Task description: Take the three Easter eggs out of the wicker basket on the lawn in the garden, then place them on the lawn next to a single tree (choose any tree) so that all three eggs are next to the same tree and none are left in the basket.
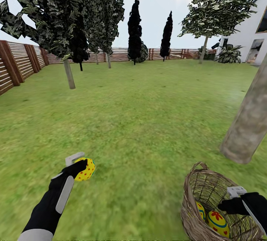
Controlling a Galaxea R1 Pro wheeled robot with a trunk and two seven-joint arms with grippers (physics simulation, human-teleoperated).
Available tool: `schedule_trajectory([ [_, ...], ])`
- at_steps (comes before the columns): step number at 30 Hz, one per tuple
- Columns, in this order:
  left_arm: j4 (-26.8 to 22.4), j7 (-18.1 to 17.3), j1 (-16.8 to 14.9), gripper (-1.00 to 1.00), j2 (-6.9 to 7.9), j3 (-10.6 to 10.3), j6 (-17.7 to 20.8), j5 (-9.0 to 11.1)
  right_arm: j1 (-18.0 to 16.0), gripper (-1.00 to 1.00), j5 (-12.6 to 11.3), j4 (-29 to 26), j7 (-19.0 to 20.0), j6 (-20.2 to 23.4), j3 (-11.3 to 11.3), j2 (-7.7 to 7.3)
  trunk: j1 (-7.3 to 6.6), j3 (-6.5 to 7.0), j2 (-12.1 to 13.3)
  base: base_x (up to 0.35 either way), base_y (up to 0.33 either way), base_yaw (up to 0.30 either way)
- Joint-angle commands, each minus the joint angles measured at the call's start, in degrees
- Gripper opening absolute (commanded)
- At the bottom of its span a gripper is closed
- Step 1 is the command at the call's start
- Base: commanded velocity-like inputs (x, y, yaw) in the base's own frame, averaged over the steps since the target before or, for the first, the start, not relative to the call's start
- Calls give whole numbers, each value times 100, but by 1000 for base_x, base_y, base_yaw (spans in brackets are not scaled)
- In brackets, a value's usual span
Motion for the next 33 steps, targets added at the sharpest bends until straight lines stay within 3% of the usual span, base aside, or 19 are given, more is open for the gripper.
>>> schedule_trajectory([
  [1, 8, 38, -3, -100, 1, -1, 22, 65, -3, 100, 13, -24, 24, 24, 8, -8, 0, -6, -4, 0, 0, 0],
  [8, -20, 23, -3, -100, -12, -30, 22, 62, 0, 100, -63, -43, 213, -42, 7, -216, 0, -6, -4, 0, 0, 0],
  [13, 6, -434, -3, -100, -24, -15, 14, 55, -2, 100, -58, -34, 434, -46, 1, -239, 0, -6, -4, 0, 0, 0],
  [17, -57, -411, 126, -100, 107, 104, 113, -65, -133, 100, 6, 14, 512, -110, 12, -369, 0, -6, -4, 0, 0, 0],
  [22, 106, -459, 287, -100, 263, 96, 180, -38, -275, 100, -51, 175, 464, -56, -47, -271, 0, -6, -4, 0, 0, 0],
  [29, 333, -460, 514, -100, 270, 99, 165, -37, -276, 100, -66, 211, 504, -116, -52, -387, 0, -6, -4, 3, 0, 0],
  [30, 573, -460, 814, -100, 260, 91, 183, -44, -276, 100, -66, 212, 503, -112, -52, -391, 0, -6, -4, 246, 0, 0],
  [33, 579, -460, 814, -100, 262, 96, 181, -44, -276, 100, -66, 212, 503, -108, -49, -389, 0, -6, -4, 309, 0, 0],
])
